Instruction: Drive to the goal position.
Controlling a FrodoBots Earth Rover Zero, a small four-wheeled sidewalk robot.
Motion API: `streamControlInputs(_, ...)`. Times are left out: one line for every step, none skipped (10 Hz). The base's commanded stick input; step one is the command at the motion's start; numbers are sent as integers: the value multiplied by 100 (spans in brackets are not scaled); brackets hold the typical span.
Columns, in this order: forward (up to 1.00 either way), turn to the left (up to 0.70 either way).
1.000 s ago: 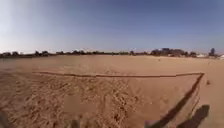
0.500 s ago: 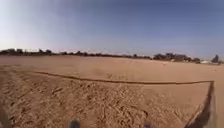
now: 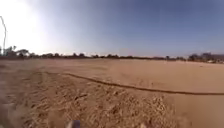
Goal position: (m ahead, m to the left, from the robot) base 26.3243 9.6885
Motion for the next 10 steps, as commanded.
streamControlInputs(70, 34)
streamControlInputs(70, 29)
streamControlInputs(70, 2)
streamControlInputs(70, 0)
streamControlInputs(70, 0)
streamControlInputs(70, 0)
streamControlInputs(70, 0)
streamControlInputs(70, 0)
streamControlInputs(70, 0)
streamControlInputs(70, 0)
